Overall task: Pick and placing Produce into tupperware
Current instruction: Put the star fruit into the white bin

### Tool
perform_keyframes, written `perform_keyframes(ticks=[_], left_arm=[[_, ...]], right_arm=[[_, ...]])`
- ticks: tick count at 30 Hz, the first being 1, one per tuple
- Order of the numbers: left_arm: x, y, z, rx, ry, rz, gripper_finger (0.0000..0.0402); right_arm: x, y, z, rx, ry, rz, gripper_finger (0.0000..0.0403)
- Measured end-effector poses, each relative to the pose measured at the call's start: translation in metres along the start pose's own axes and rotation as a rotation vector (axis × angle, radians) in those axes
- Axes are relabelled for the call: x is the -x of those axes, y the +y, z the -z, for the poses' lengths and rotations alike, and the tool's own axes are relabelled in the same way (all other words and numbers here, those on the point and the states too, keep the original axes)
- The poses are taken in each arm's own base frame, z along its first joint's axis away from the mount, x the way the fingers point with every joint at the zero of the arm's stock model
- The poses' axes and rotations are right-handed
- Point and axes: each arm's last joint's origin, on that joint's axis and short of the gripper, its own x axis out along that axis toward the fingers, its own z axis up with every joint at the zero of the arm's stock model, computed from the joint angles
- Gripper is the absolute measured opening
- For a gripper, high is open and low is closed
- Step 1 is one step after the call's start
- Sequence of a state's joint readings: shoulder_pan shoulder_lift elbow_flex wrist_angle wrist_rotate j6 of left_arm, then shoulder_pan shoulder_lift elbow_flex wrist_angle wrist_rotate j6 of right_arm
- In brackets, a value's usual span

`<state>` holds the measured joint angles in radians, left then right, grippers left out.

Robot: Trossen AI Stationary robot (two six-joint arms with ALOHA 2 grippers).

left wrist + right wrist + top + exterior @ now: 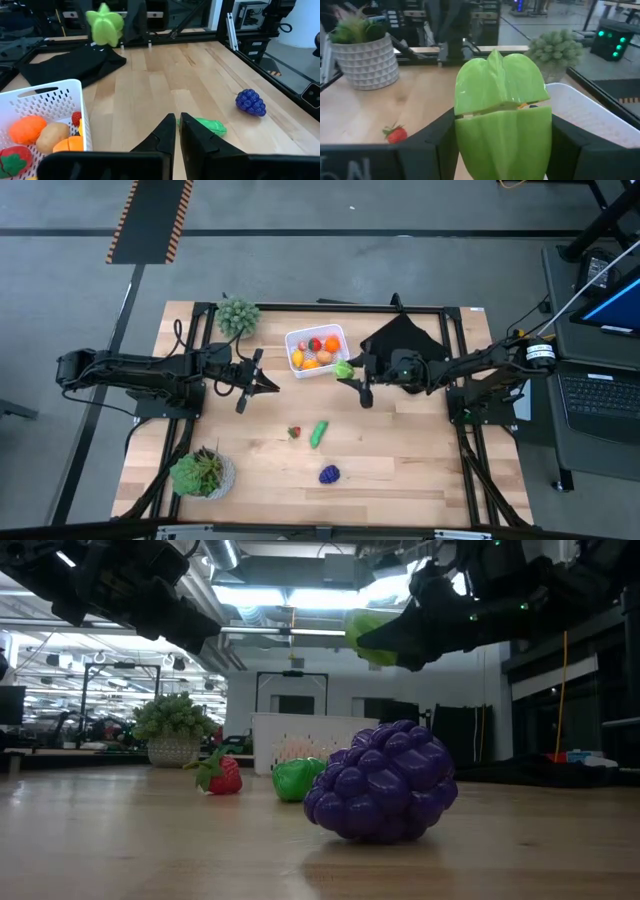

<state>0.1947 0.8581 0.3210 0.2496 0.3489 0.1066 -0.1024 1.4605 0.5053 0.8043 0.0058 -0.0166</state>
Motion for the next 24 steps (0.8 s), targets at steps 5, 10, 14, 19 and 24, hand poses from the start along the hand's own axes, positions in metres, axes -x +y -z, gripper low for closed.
perform_keyframes(ticks=[5,10,14,19,24], left_arm=[[0.000,0.000,0.000,0.000,0.000,0.000,0.0010],[0.000,0.000,0.000,-0.005,0.000,0.000,0.0003],[0.000,0.000,0.000,-0.020,0.001,0.000,0.0001],[0.000,0.000,0.000,-0.034,0.001,0.000,0.0013],[0.000,0.000,0.000,-0.034,0.001,0.000,0.0027]], right_arm=[[0.001,-0.017,0.001,-0.040,0.005,0.189,0.0213],[0.000,-0.032,-0.003,-0.057,-0.005,0.280,0.0213],[-0.001,-0.039,-0.007,-0.061,-0.015,0.306,0.0213],[-0.012,-0.044,-0.009,-0.058,-0.011,0.318,0.0213],[-0.029,-0.054,-0.007,-0.061,0.008,0.343,0.0213]])
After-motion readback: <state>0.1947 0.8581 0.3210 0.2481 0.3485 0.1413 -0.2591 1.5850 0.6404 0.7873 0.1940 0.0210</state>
